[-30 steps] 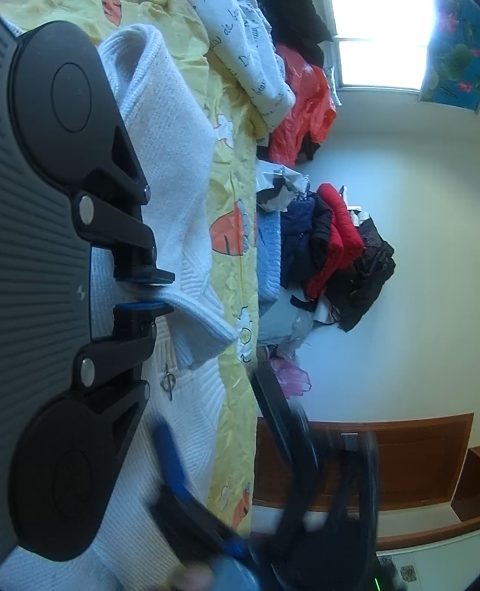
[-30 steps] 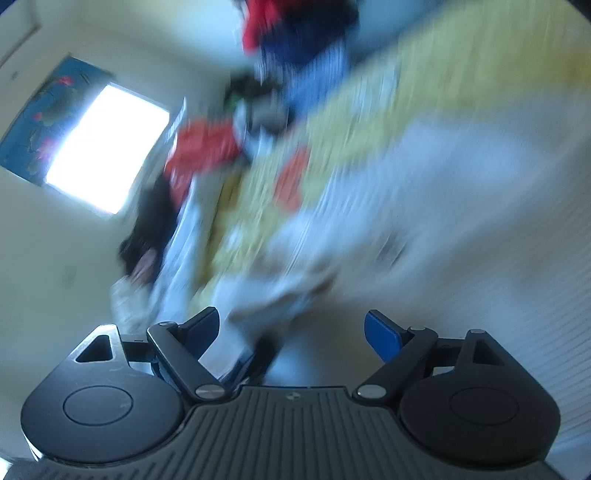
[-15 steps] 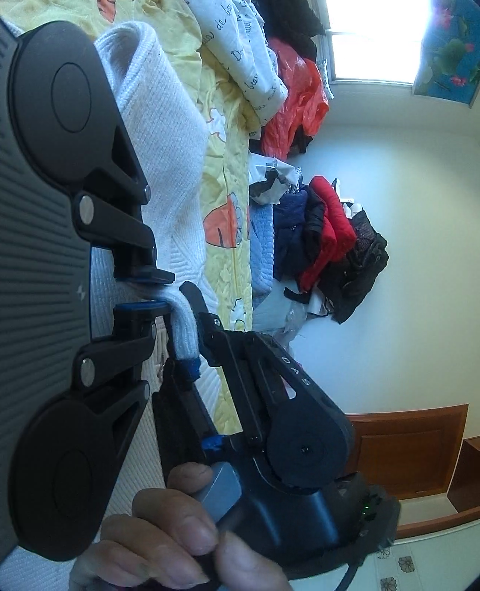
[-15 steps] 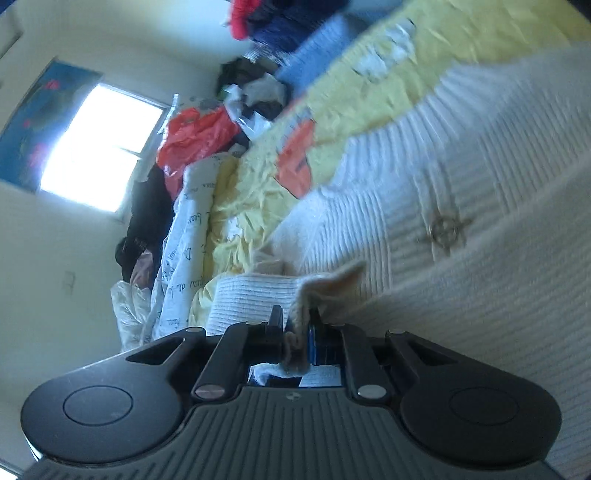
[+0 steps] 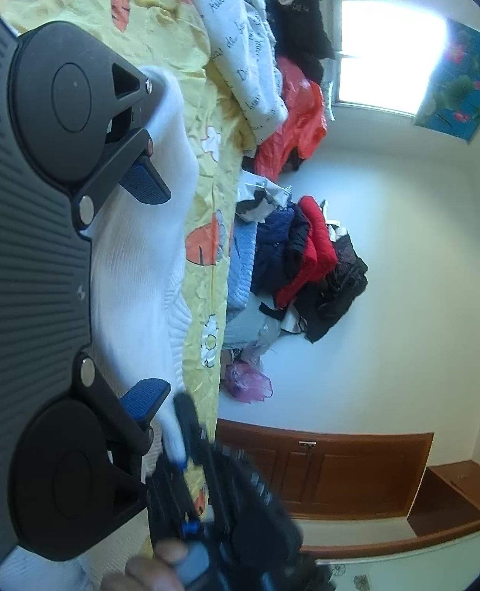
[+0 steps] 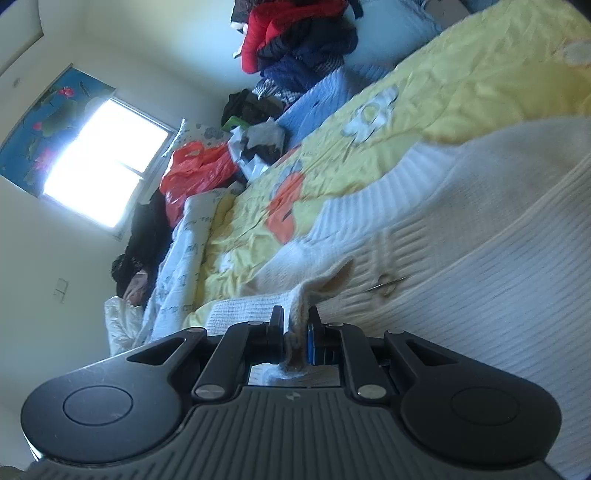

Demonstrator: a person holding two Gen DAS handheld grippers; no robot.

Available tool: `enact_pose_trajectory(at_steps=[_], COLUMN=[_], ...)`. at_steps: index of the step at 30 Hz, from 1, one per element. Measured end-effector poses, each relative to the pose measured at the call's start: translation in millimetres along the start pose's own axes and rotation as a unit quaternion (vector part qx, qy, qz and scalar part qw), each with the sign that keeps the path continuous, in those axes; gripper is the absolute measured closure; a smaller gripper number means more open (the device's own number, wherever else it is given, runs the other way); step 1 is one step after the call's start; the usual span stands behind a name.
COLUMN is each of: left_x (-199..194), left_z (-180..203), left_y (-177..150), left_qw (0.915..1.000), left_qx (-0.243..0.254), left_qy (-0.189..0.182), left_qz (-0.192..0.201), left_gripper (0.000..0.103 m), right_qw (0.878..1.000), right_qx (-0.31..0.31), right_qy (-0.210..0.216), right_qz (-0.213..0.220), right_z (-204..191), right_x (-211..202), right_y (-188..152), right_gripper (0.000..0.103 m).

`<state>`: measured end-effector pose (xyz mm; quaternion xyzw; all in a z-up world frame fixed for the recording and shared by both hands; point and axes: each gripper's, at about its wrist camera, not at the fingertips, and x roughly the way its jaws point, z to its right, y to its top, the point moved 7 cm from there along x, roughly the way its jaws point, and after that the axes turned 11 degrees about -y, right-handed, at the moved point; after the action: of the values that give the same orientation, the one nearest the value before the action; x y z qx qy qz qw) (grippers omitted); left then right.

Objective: Fold small clothes

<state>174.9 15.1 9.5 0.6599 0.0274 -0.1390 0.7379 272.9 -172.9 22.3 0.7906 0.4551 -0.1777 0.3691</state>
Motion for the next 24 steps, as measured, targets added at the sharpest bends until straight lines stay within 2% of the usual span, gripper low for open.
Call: enact_pose_trajectory(at_steps=[14, 24], left_x=[-0.9, 1.8], left_z=[0.0, 0.3], left_y=[1.2, -0.2], left_qw=[1.0000, 0.9999], left_qx=[0.003, 0.007], left_qy=[0.005, 0.006], left_qz=[0.002, -0.005], left_gripper=[0.001, 0.001], right_qw=[0.996, 0.995], right_qx=[0.059, 0.068], right_qy=[-0.030, -0.031], right_qz=[0.061, 0.070], right_z=[90.4, 118.6], right_x=[-73.8, -98.6], right_y=[28.8, 19.2], right_gripper=[0.087, 0.087])
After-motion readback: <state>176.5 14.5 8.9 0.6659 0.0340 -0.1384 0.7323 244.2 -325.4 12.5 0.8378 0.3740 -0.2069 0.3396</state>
